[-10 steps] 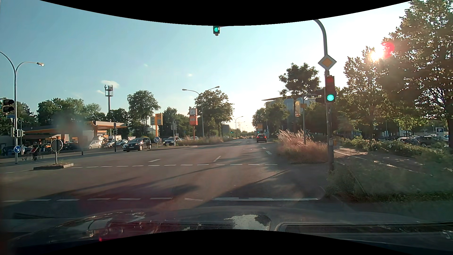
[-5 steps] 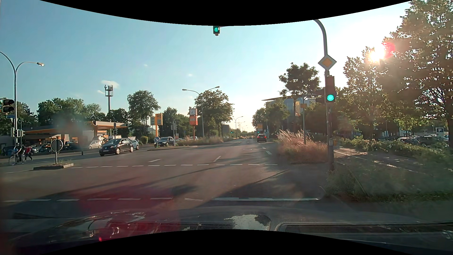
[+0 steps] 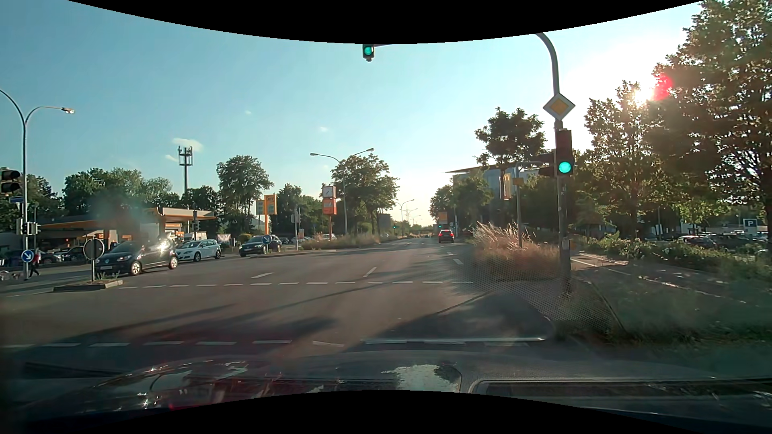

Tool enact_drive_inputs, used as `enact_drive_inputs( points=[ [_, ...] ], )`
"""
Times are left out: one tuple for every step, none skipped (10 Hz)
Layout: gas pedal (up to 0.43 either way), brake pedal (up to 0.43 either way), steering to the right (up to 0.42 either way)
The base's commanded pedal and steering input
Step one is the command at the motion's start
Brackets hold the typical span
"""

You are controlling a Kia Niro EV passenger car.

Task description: Follow the waypoints while adhering to traffic rules and regulations

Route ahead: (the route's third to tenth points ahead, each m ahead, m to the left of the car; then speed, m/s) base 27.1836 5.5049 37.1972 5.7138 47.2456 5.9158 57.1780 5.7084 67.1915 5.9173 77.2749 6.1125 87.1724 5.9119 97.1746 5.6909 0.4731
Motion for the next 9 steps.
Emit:
enact_drive_inputs(
  points=[
    [0.150,0.000,0.015],
    [0.157,0.000,0.015],
    [0.169,0.000,0.015],
    [0.177,0.000,0.015],
    [0.189,0.000,0.015],
    [0.197,0.000,0.015],
    [0.209,0.000,0.015],
    [0.220,0.000,0.015],
    [0.240,0.000,0.015]
  ],
)
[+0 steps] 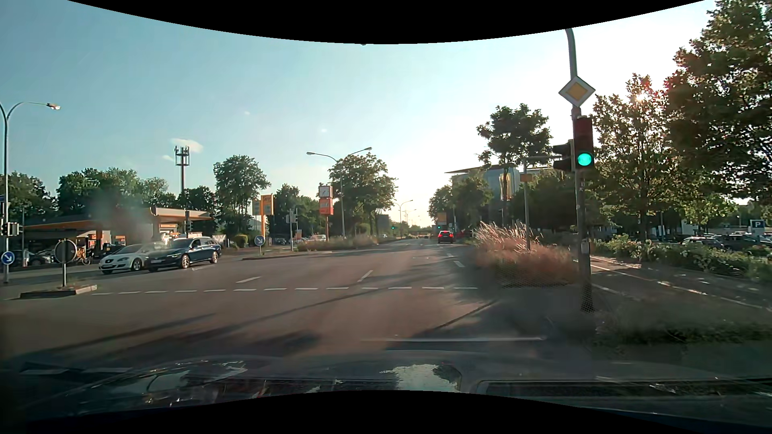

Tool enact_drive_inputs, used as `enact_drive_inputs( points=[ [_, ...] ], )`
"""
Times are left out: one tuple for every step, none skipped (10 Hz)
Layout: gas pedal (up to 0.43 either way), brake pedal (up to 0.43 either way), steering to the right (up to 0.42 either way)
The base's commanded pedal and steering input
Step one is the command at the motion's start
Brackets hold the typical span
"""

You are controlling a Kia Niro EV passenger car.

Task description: Follow the waypoints while adhering to traffic rules and regulations

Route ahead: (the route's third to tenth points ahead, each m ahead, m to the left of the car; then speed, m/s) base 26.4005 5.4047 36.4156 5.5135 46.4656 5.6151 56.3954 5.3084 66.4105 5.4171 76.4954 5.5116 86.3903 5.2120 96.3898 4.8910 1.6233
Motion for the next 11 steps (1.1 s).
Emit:
enact_drive_inputs(
  points=[
    [0.248,0.000,0.015],
    [0.268,0.000,0.015],
    [0.280,0.000,0.013],
    [0.287,0.000,0.012],
    [0.299,0.000,0.012],
    [0.299,0.000,0.012],
    [0.311,0.000,0.011],
    [0.319,0.000,0.011],
    [0.331,0.000,0.008],
    [0.331,0.000,0.005],
    [0.331,0.000,0.003]
  ],
)
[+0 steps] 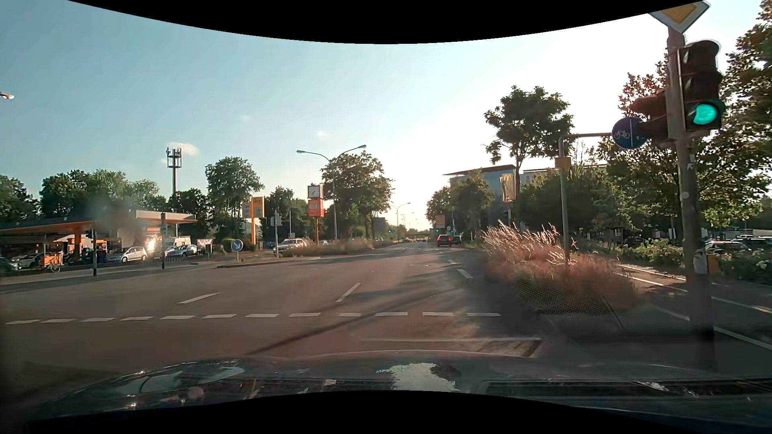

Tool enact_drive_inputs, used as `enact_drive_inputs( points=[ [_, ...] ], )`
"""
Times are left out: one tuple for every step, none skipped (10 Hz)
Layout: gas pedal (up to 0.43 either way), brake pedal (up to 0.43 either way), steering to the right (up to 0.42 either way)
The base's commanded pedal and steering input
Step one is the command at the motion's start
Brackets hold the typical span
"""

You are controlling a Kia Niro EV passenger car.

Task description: Follow the waypoints while adhering to traffic rules and regulations

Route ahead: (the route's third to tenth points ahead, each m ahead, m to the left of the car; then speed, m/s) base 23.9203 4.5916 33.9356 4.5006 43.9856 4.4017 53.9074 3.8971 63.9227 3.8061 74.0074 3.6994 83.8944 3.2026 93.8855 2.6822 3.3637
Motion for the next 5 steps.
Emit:
enact_drive_inputs(
  points=[
    [0.331,0.000,0.003],
    [0.331,0.000,0.003],
    [0.331,0.000,0.003],
    [0.331,0.000,0.003],
    [0.331,0.000,0.003]
  ],
)
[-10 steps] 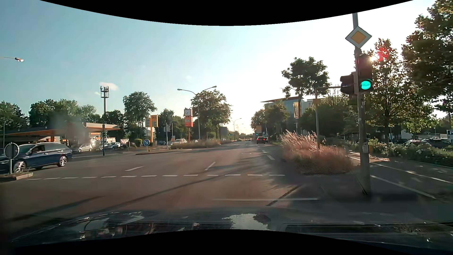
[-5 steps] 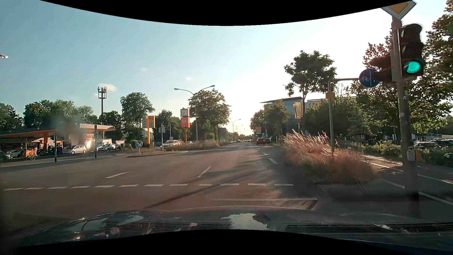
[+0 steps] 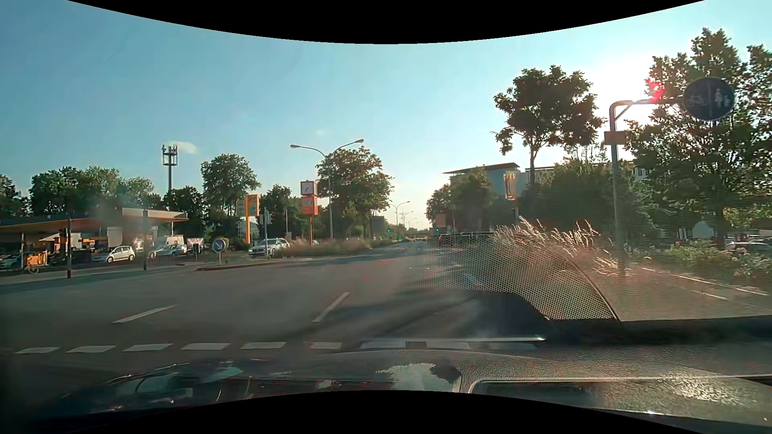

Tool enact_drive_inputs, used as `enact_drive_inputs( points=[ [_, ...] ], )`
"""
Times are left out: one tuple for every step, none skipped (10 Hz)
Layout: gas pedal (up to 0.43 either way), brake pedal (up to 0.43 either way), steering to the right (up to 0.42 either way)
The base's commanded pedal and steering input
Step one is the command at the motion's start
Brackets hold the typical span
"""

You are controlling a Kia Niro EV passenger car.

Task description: Follow the waypoints while adhering to traffic rules and regulations

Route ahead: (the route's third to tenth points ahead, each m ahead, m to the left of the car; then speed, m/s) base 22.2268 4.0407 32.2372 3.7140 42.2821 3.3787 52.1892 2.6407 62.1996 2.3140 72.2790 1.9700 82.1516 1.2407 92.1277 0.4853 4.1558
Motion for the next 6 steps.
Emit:
enact_drive_inputs(
  points=[
    [0.331,0.000,0.003],
    [0.331,0.000,0.003],
    [0.331,0.000,0.003],
    [0.331,0.000,0.003],
    [0.331,0.000,0.003],
    [0.331,0.000,0.003]
  ],
)
